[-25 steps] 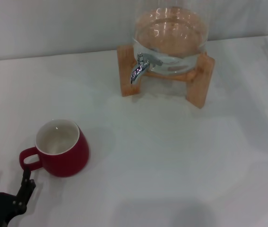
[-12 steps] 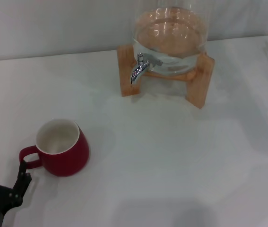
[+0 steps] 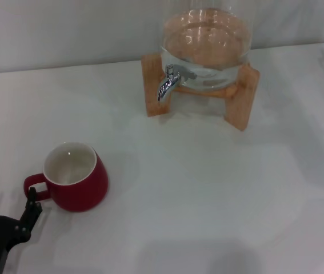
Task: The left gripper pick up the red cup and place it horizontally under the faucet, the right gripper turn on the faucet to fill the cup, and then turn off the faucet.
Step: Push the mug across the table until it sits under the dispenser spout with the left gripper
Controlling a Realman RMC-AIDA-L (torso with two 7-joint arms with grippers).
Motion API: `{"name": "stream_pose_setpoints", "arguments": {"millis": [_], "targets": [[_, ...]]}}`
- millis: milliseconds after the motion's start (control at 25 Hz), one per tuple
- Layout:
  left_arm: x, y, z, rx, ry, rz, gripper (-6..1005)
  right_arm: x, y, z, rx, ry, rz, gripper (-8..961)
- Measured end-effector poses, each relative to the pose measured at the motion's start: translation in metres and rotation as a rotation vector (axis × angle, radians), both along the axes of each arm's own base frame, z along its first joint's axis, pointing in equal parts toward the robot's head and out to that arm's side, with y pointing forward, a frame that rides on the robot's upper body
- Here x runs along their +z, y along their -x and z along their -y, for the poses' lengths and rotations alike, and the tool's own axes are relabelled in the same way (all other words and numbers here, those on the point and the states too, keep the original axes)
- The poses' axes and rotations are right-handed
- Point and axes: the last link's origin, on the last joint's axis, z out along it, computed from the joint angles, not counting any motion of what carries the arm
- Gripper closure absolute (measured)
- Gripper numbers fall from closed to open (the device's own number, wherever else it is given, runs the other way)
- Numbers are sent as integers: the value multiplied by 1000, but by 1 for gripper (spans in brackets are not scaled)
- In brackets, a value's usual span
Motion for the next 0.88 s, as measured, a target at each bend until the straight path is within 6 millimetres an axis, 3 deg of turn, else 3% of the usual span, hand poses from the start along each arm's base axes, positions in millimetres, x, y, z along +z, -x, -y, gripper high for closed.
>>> {"name": "stream_pose_setpoints", "arguments": {"millis": [880], "targets": [[6, 2, -28, 7, -6, -22, 119, 1, 1, 1, 6, -5, 1, 251]]}}
